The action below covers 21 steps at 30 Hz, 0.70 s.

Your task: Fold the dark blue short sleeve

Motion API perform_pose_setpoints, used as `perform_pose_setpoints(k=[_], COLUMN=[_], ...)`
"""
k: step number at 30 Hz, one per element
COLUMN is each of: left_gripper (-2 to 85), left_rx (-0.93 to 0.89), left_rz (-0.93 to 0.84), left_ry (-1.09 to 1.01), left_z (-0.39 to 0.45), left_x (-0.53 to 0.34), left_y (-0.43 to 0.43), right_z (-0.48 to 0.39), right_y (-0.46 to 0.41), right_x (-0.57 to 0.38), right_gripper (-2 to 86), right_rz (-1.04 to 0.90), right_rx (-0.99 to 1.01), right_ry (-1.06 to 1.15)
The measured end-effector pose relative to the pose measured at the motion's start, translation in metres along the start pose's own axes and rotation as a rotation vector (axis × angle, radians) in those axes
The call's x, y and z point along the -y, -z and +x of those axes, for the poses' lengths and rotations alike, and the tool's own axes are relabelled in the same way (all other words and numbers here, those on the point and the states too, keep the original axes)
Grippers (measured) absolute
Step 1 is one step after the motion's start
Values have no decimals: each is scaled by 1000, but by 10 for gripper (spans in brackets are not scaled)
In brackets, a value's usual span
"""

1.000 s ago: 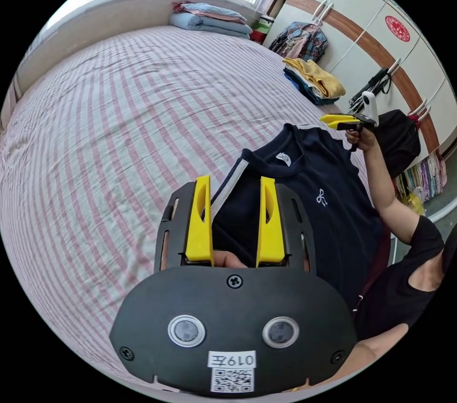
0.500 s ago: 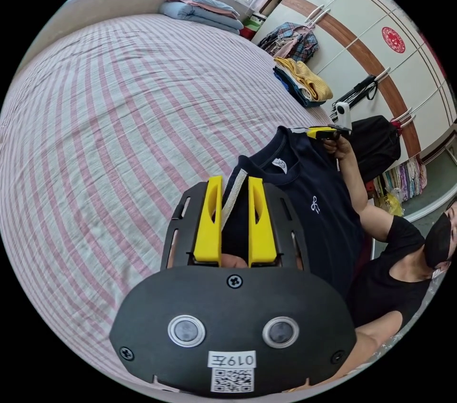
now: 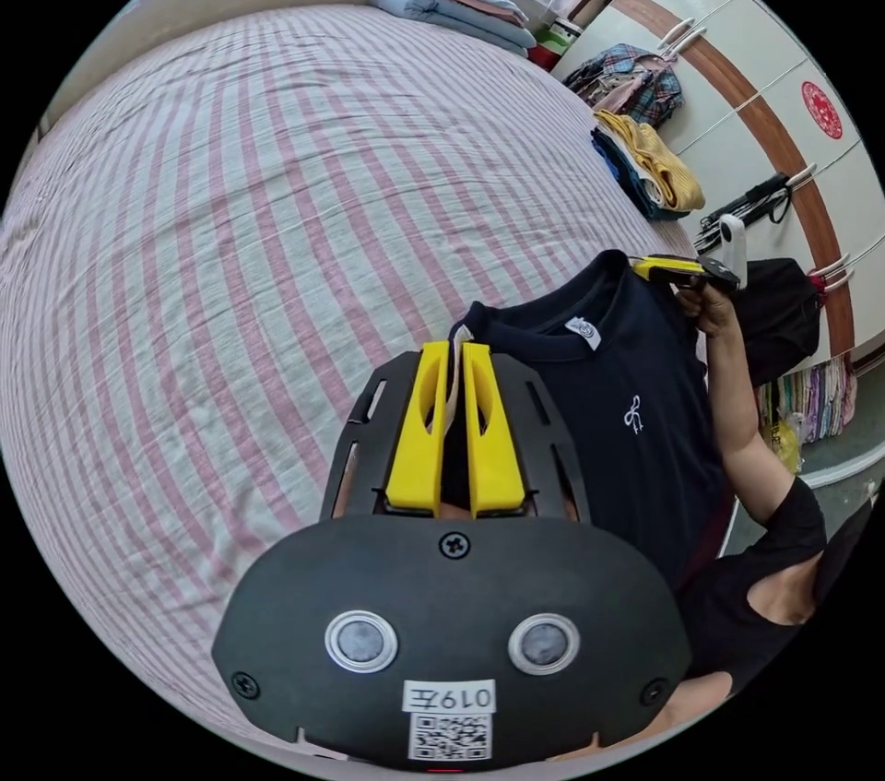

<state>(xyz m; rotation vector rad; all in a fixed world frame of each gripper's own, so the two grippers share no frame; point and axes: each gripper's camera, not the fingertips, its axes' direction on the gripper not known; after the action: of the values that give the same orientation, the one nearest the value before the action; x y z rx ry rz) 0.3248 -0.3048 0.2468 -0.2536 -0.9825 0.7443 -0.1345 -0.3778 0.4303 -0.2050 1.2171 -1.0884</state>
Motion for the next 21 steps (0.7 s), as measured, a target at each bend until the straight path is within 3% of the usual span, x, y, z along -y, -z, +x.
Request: perform_pose_setpoints(k=[4, 9, 15, 18, 21], left_gripper=[63, 68, 60, 38, 23], left_rx=[-7, -32, 41, 109, 96], left_rz=[53, 134, -51, -46, -30], left_ry=[-14, -12, -72, -109, -97], left_z=[5, -1, 7, 16, 10], left_x=[-2, -15, -14, -11, -9], left_y=[26, 51, 19, 17, 19], right_z=[-25, -83, -101, -101, -94], right_y=[3, -6, -59, -62, -59], right_x=[6, 17, 37, 37, 38], right_gripper=[106, 128, 73, 7, -3], right_rz=[-3, 37, -159, -129, -77], right_rx=[-78, -199, -164, -194, -189], right_ry=[86, 300, 361, 344, 292])
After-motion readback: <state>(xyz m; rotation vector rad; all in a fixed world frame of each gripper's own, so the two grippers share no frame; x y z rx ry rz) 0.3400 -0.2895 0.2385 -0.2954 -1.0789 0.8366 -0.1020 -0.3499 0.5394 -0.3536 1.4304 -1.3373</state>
